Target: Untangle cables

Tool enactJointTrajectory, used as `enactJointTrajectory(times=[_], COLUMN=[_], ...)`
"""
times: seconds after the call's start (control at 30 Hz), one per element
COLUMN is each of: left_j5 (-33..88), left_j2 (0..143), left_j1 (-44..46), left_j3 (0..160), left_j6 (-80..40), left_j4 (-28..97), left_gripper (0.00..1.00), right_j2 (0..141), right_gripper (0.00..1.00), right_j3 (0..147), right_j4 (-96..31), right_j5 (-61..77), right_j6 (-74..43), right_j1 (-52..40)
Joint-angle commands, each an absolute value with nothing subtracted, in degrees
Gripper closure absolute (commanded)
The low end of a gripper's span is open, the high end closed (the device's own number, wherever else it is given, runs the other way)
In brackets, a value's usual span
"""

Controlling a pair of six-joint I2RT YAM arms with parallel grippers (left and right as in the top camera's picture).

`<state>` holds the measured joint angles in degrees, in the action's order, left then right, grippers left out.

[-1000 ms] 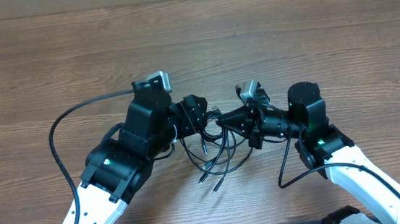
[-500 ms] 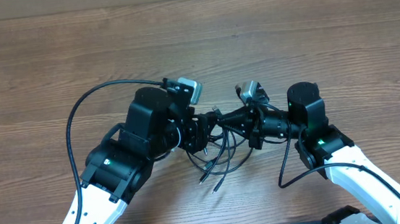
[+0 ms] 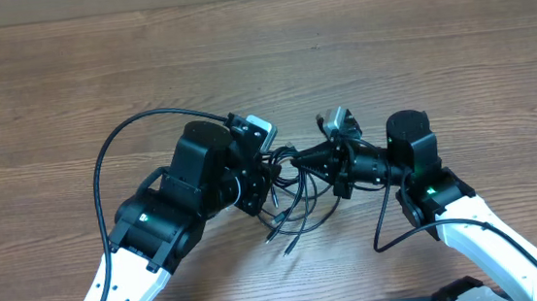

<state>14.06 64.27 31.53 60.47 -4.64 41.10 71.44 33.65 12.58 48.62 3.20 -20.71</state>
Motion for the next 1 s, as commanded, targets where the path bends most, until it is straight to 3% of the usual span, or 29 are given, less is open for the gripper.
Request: enactJointTrajectory(times=[0.0,0.73,0.8,0.9,0.97], left_j5=[11.79,15.07,15.03,15.05,15.05], left_j2=[64.51,64.51,64.51,64.51,64.51], left_j1=[31.53,31.53,31.53,31.53,31.53], left_j3=[60.97,60.97,60.97,60.97,60.97], left_j6=[-2.74,-5.34,-5.34,-5.37,-5.37], left_j4=[41.19,36.29,35.94,35.73,35.68], left_gripper=[0.60,0.65,0.73,0.96,0.96], right_j2=[71.50,71.50,71.50,71.50,71.50], right_gripper=[0.96,0.94,0.94,0.95,0.95], right_j3=[34.20,34.20,34.20,34.20,34.20], right_j4=[14.90,21.82,21.82,21.82,21.82], right_j5=[52.80,64.18,64.14,64.14,64.12], right_j6=[3.27,3.27,3.29,3.29,3.29], right_j1=[-20.56,-20.58,-20.56,-20.56,-20.56])
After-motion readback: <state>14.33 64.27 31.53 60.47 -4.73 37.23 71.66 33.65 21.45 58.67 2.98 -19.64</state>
